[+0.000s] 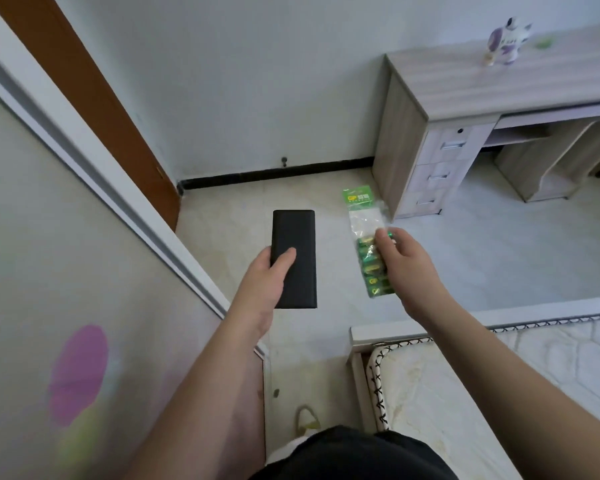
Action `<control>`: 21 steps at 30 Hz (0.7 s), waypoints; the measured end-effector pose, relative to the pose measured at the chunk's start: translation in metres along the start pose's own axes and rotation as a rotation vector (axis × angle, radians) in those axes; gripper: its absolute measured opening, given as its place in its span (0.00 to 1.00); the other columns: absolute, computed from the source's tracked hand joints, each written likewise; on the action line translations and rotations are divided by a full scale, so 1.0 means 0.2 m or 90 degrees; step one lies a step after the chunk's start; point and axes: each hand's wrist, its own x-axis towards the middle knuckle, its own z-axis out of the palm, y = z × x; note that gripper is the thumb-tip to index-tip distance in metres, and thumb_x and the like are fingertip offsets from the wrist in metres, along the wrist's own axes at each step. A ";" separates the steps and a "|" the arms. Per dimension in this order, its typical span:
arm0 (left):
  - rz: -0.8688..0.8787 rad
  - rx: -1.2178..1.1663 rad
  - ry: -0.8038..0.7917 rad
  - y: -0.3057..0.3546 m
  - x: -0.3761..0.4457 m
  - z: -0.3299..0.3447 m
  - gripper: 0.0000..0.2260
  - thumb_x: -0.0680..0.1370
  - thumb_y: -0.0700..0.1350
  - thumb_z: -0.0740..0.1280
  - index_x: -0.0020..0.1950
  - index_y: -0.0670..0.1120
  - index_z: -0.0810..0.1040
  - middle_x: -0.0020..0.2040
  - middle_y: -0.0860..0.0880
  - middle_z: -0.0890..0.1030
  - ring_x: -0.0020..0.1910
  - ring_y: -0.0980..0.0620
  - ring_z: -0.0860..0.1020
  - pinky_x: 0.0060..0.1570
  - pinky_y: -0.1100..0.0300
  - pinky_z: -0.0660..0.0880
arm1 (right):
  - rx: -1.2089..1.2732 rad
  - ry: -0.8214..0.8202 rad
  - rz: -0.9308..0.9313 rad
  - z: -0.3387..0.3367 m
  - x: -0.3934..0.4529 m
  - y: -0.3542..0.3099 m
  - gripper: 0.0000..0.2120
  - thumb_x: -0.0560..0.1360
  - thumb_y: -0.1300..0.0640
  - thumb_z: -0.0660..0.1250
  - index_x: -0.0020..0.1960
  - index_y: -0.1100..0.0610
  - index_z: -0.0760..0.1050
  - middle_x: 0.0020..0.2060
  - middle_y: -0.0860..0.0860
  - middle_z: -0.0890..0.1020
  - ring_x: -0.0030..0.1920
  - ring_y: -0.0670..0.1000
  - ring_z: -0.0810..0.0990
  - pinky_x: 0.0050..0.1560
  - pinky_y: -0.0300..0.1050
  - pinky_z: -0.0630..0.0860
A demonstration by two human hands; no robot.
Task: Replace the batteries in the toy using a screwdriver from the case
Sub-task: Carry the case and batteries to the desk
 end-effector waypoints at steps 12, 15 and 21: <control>-0.033 0.024 -0.120 0.13 0.43 0.33 0.10 0.81 0.49 0.64 0.61 0.49 0.77 0.55 0.49 0.83 0.53 0.50 0.81 0.55 0.51 0.78 | 0.032 0.139 0.031 -0.22 0.29 -0.02 0.12 0.80 0.46 0.59 0.53 0.53 0.76 0.39 0.50 0.80 0.37 0.49 0.80 0.39 0.46 0.78; -0.036 0.047 -0.144 0.17 0.52 0.47 0.10 0.80 0.49 0.64 0.60 0.50 0.77 0.54 0.50 0.83 0.53 0.50 0.81 0.53 0.52 0.78 | 0.042 0.159 0.044 -0.31 0.39 -0.01 0.12 0.80 0.46 0.59 0.54 0.52 0.76 0.39 0.49 0.81 0.37 0.49 0.80 0.38 0.45 0.77; -0.017 0.114 -0.209 0.30 0.66 0.78 0.11 0.80 0.49 0.64 0.61 0.50 0.77 0.55 0.50 0.83 0.53 0.50 0.81 0.53 0.53 0.79 | 0.075 0.200 0.044 -0.52 0.56 -0.05 0.11 0.81 0.46 0.58 0.53 0.50 0.75 0.37 0.47 0.80 0.33 0.43 0.79 0.32 0.39 0.74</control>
